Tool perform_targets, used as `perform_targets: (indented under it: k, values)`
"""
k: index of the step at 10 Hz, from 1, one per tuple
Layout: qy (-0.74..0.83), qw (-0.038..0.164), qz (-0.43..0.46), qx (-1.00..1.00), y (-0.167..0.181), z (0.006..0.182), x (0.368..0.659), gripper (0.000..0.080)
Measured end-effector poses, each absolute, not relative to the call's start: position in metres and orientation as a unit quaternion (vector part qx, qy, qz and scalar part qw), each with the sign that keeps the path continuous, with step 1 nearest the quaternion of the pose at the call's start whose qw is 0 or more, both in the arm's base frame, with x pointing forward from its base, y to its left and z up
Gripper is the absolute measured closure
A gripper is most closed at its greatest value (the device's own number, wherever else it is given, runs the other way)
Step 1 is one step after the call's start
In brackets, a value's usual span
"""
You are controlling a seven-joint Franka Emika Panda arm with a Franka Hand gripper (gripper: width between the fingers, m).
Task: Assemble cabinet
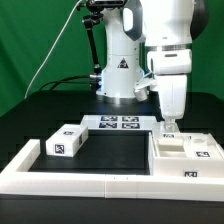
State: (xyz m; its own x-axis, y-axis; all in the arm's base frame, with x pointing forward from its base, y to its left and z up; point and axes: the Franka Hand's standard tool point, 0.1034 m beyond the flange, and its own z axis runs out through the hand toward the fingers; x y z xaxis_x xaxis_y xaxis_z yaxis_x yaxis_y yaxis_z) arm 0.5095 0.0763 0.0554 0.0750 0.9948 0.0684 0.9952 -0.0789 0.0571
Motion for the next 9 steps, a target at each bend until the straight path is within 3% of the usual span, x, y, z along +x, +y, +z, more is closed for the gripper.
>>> perform_targets:
  k: [4, 9]
  values:
    - [-0.688, 0.003, -0.041, -0.724, 0.074, 0.056, 0.513, 0.0729]
    - [-0.692, 0.005, -0.040, -0.721, 0.072, 0.057, 0.560, 0.0729]
